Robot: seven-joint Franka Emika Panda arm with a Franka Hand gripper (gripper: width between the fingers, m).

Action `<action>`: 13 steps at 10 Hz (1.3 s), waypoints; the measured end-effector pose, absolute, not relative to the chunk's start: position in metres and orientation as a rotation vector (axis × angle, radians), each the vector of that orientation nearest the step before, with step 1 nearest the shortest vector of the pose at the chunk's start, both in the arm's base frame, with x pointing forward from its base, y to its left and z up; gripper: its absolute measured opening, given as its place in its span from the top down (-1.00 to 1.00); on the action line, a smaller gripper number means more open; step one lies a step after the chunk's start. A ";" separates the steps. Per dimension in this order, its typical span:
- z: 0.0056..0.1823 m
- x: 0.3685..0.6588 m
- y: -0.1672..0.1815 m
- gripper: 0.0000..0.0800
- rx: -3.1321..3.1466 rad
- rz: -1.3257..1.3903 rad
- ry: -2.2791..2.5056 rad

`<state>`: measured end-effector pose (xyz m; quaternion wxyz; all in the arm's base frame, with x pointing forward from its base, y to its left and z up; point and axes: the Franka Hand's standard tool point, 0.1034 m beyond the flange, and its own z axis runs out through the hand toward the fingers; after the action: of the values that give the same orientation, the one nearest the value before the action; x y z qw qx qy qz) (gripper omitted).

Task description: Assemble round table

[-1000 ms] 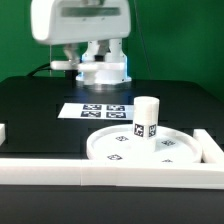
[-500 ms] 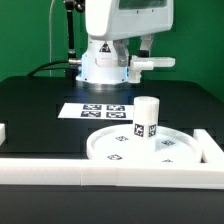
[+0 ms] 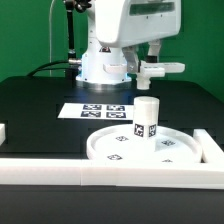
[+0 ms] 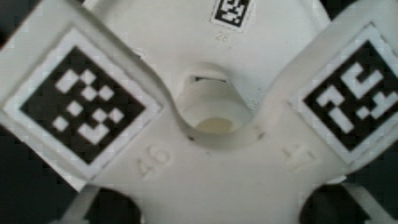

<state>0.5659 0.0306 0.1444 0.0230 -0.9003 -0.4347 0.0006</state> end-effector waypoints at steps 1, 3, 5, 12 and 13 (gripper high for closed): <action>0.140 0.570 0.032 -0.12 -2.785 0.004 -1.347; 0.135 0.566 0.036 -0.12 -2.789 0.004 -1.335; 0.129 0.562 0.037 -0.12 -2.787 0.003 -1.339; 0.112 0.561 0.034 -0.12 -2.773 0.036 -1.345; 0.109 0.560 0.034 -0.12 -2.769 0.043 -1.347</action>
Offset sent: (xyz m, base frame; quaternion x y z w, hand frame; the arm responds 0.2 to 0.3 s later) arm -0.0146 0.0115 -0.0122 -0.0153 0.0168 0.0163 0.9996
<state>0.5599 0.0340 0.1094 0.0311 -0.8988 -0.4371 0.0139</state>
